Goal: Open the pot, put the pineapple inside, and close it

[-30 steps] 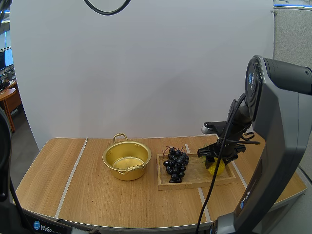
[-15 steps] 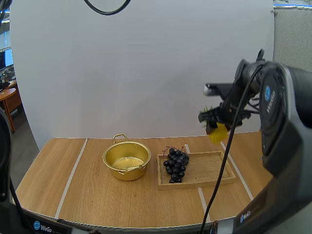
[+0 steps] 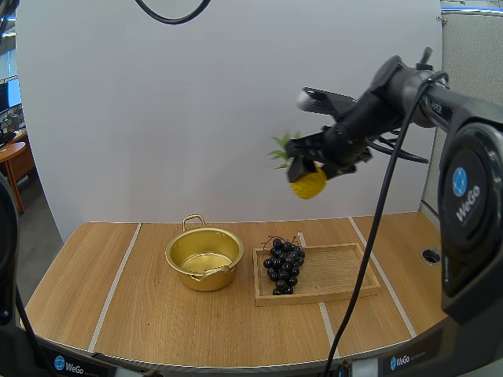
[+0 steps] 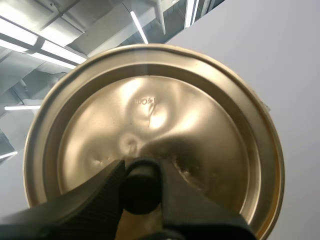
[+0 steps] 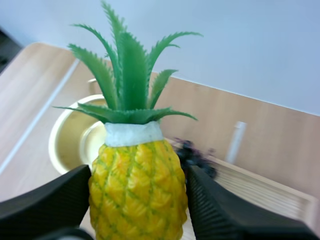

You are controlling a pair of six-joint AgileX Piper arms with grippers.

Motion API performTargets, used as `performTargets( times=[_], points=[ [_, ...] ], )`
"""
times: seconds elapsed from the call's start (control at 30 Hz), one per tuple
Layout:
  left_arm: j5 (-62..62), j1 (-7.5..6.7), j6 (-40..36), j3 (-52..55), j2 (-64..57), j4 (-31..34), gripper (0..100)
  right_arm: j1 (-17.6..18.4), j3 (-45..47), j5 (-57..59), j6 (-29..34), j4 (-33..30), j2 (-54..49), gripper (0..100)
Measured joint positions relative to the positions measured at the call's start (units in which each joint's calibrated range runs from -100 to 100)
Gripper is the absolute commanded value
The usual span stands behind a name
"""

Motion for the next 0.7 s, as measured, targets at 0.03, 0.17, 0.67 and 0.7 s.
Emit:
performTargets(
  times=[0.03, 0.17, 0.67, 0.7],
  points=[
    [0.0, 0.00, 0.0, 0.0, 0.0, 0.0, 0, 1.2, 0.0, 0.0, 0.4, -0.1, 0.0, 0],
    [0.0, 0.00, 0.0, 0.0, 0.0, 0.0, 0, 7.6, -0.3, -2.9, 4.4, -4.7, 0.0, 0],
    [0.0, 0.00, 0.0, 0.0, 0.0, 0.0, 0, 20.9, -3.8, -13.8, 12.0, -13.6, 12.3, 0],
    [0.0, 0.00, 0.0, 0.0, 0.0, 0.0, 0, 21.1, -4.3, -14.0, 12.0, -13.6, 13.0, 0]
  ],
)
